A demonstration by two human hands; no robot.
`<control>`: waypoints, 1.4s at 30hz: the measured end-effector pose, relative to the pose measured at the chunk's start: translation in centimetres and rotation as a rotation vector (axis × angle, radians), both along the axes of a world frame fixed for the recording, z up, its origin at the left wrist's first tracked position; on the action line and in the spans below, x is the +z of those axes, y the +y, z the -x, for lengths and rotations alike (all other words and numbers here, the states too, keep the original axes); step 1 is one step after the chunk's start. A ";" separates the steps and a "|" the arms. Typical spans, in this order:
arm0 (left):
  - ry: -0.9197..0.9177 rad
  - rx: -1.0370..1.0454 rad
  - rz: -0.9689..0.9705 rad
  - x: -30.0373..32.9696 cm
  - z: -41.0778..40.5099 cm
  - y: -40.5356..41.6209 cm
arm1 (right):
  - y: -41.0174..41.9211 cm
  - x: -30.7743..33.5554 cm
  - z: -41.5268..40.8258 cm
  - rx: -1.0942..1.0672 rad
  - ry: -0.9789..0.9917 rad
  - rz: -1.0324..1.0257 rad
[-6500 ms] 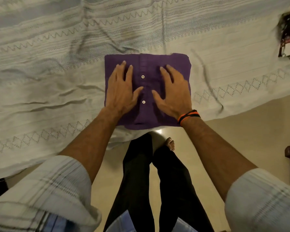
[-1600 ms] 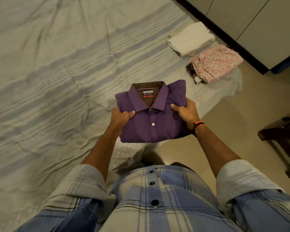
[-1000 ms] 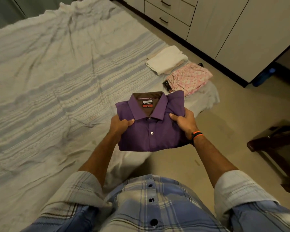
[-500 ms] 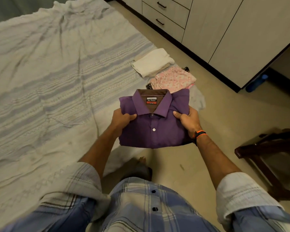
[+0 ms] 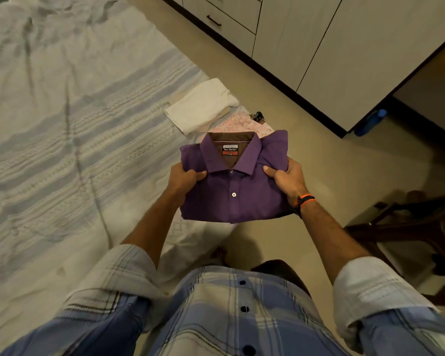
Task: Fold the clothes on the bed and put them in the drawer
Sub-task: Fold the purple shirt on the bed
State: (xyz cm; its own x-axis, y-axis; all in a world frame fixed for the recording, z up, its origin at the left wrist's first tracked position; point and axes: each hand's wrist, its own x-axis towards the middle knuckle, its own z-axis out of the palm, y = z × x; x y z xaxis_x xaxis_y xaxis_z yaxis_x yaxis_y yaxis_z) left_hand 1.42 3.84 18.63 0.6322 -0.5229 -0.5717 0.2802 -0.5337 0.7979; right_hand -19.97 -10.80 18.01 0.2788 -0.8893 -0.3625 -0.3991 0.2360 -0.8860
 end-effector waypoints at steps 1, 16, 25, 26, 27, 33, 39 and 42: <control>0.003 0.005 -0.010 -0.1 -0.2 -0.7 | -0.9 0.0 -0.3 0.008 0.004 0.000; -0.004 0.298 0.026 -0.9 -0.3 -14.1 | -19.7 -1.2 -5.3 0.308 -0.005 0.004; 0.046 0.580 -0.030 -1.0 3.5 -17.2 | -26.9 -1.7 -7.6 0.600 0.046 -0.018; 0.048 0.606 -0.033 -1.0 3.5 -17.3 | -27.2 -1.8 -8.2 0.617 0.048 -0.023; 0.048 0.606 -0.035 -1.1 3.8 -17.3 | -27.2 -2.1 -8.0 0.621 0.046 -0.026; 0.048 0.685 -0.105 -2.6 2.2 -18.4 | -28.6 -3.2 -11.4 0.697 0.056 -0.052; 0.092 0.700 -0.131 -4.1 -2.1 -20.6 | -30.4 -4.1 -15.6 0.690 0.113 -0.056; 0.110 0.672 -0.133 -4.6 -4.6 -21.5 | -31.3 -4.5 -17.7 0.659 0.158 -0.047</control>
